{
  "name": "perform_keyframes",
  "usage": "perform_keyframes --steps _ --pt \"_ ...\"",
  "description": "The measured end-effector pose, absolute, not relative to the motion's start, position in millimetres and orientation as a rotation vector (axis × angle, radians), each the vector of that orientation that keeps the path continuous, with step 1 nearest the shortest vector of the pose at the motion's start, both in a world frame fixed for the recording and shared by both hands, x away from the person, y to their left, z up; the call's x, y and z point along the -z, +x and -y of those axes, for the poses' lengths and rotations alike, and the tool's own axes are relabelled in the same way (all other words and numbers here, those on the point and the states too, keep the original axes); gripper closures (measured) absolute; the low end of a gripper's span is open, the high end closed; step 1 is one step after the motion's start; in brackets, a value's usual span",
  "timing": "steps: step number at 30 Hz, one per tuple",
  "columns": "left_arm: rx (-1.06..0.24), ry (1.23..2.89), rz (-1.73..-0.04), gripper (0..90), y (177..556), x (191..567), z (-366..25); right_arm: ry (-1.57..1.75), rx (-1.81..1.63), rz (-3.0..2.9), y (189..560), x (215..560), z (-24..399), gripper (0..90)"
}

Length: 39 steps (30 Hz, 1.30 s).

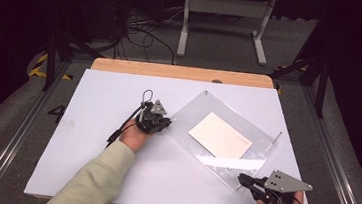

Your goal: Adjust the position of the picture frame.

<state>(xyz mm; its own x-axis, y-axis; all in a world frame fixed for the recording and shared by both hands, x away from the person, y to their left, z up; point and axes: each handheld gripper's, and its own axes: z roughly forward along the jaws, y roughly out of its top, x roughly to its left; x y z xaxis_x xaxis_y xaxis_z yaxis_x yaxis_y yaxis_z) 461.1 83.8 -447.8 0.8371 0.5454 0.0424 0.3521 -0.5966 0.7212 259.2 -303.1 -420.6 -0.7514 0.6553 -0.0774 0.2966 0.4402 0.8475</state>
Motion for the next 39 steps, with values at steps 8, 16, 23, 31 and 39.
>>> perform_keyframes --steps 8,16,23,31,39 --pt "-0.304 2.310 -0.609 84.0 427 442 -111 0.802 -1.236 -2.283 260 417 304 84.5" --pt "-0.273 2.333 -0.518 83.9 391 443 -127 0.826 -1.229 -2.264 262 416 308 84.4" --pt "-0.224 2.367 -0.403 83.9 364 446 -136 0.856 -1.209 -2.258 263 419 313 84.5" --pt "-0.157 2.418 -0.241 83.8 337 449 -135 0.899 -1.201 -2.254 263 423 319 84.7" --pt "-0.158 2.405 -0.221 83.8 334 451 -135 0.911 -1.194 -2.247 263 422 321 84.7"
